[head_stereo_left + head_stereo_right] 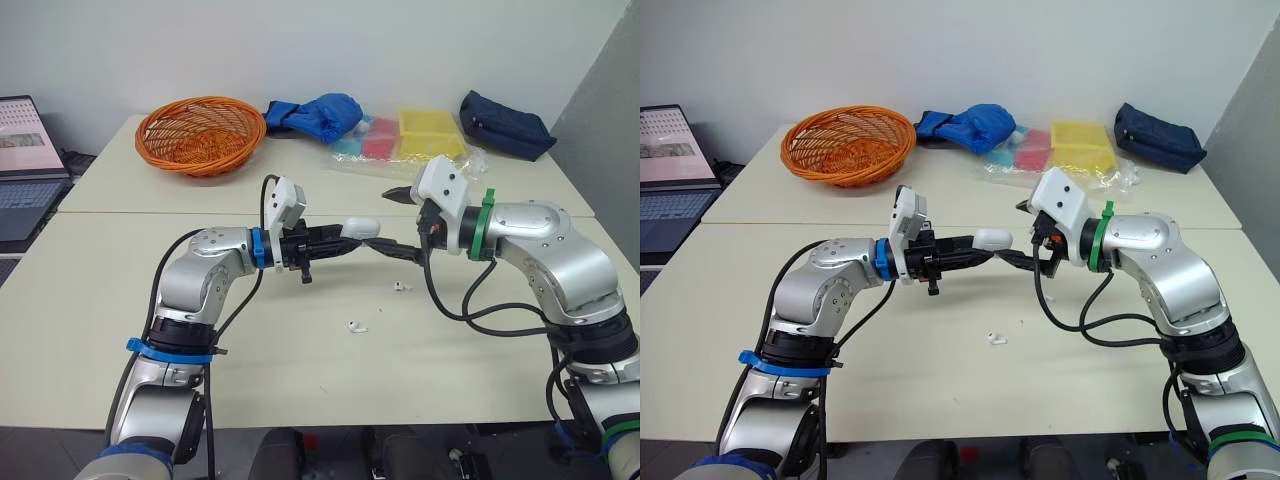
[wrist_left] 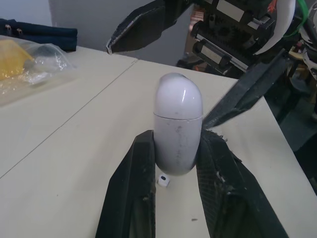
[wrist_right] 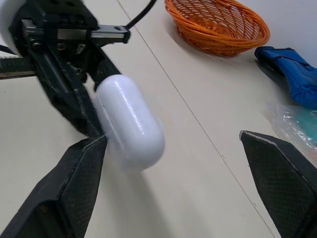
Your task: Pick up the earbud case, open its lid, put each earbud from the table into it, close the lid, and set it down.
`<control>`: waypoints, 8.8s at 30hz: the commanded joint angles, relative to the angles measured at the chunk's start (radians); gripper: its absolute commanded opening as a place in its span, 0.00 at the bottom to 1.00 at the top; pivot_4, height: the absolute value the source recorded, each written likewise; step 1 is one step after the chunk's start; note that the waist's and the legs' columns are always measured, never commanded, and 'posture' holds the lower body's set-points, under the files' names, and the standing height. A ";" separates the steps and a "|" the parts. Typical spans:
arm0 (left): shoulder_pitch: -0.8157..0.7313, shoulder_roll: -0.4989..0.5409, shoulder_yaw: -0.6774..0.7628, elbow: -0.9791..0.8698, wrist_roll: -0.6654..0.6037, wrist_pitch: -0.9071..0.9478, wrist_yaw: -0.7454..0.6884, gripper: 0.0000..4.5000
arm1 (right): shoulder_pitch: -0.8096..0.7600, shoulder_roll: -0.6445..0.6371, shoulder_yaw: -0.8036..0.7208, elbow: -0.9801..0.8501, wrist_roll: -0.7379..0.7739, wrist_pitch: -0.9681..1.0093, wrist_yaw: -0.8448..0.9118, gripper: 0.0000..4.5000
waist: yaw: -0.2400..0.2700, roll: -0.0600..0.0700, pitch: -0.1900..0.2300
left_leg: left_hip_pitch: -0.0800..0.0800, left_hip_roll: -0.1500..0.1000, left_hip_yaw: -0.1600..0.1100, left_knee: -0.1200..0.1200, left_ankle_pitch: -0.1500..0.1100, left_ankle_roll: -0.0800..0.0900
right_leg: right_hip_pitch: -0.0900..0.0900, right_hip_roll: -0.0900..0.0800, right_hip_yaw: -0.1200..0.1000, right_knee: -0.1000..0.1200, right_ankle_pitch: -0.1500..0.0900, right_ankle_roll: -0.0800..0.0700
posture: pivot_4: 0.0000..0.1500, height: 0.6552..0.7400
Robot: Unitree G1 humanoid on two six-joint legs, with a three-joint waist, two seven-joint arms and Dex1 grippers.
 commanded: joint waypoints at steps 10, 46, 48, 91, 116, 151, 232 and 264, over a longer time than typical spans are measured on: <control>0.012 0.020 -0.022 -0.104 -0.059 0.022 0.002 0.17 | -0.068 0.023 -0.074 0.042 0.016 0.019 -0.064 0.99 | 0.001 0.000 0.000 | 0.000 0.000 0.000 0.000 0.000 0.000 | 0.000 0.000 0.000 -0.001 0.000 0.000 | 1.00 1.00; 0.118 -0.033 0.146 0.056 -0.055 -0.339 0.166 0.17 | 0.229 0.013 0.181 -0.071 0.048 -0.015 0.000 0.99 | -0.003 0.000 0.000 | 0.002 0.000 0.000 -0.001 0.000 0.000 | 0.001 0.000 0.001 -0.001 0.000 0.001 | 1.00 1.00; 0.137 -0.037 0.148 0.031 -0.063 -0.333 0.176 0.17 | 0.245 0.016 0.227 -0.063 0.012 -0.033 0.013 0.99 | 0.000 0.000 0.000 | 0.002 0.000 0.000 -0.001 0.000 0.000 | 0.001 0.000 0.000 -0.001 0.000 0.001 | 1.00 1.00; 0.215 -0.069 0.112 -0.076 -0.086 -0.298 0.215 0.17 | 0.635 -0.603 -0.104 0.222 -0.158 -0.329 0.391 0.09 | 0.001 -0.001 0.000 | 0.004 -0.001 0.003 -0.002 -0.001 0.000 | 0.002 -0.002 0.001 -0.003 0.000 0.002 | 1.00 1.00; 0.251 -0.072 0.111 -0.132 -0.104 -0.265 0.244 0.17 | 0.481 -0.576 -0.030 0.570 -0.335 -0.534 0.461 0.54 | 0.002 -0.001 0.000 | 0.006 -0.003 0.003 0.001 -0.001 0.000 | 0.006 -0.004 0.001 -0.004 0.001 0.002 | 1.00 1.00; 0.265 -0.092 0.121 -0.141 -0.105 -0.279 0.268 0.17 | 0.441 -0.560 -0.039 0.546 -0.348 -0.447 0.530 0.60 | 0.000 -0.001 0.000 | 0.008 -0.002 0.002 0.000 -0.001 0.000 | 0.007 -0.003 0.001 -0.004 0.001 0.002 | 1.00 1.00; 0.142 -0.197 0.056 -0.074 -0.085 -0.355 0.271 0.17 | 0.139 0.457 -0.160 -0.181 0.227 0.066 -0.434 0.09 | 0.000 0.002 0.001 | -0.001 0.000 0.000 -0.001 -0.001 -0.001 | 0.001 -0.001 0.000 -0.004 0.000 0.002 | 1.00 1.00; 0.122 -0.174 0.068 -0.060 -0.085 -0.344 0.253 0.17 | 0.051 0.309 -0.257 -0.264 0.409 0.081 -0.355 0.55 | 0.000 0.002 0.002 | -0.003 0.000 0.000 -0.002 -0.001 -0.001 | 0.000 -0.001 0.000 -0.005 0.000 0.002 | 1.00 1.00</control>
